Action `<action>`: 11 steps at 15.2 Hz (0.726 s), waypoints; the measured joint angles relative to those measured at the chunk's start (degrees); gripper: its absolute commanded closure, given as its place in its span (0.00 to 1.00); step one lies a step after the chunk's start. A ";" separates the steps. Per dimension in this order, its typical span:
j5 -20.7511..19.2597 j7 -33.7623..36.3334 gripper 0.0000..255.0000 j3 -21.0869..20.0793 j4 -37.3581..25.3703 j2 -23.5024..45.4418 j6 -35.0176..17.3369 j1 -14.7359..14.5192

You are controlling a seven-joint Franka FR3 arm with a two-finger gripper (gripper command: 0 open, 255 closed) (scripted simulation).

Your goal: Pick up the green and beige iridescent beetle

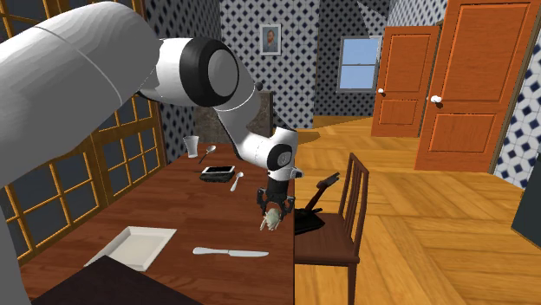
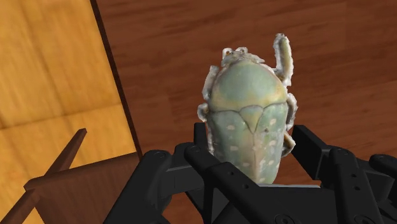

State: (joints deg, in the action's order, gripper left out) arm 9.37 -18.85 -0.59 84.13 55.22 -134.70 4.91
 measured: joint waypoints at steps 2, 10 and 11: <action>-0.03 0.05 1.00 0.03 -0.04 -0.21 0.27 -0.01; -0.19 0.39 1.00 0.21 2.07 -4.84 2.77 -0.04; -0.22 0.59 1.00 0.23 2.43 -5.56 3.10 -0.17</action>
State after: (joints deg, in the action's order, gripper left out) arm 9.16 -18.26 -0.36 86.57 49.67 -131.59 4.74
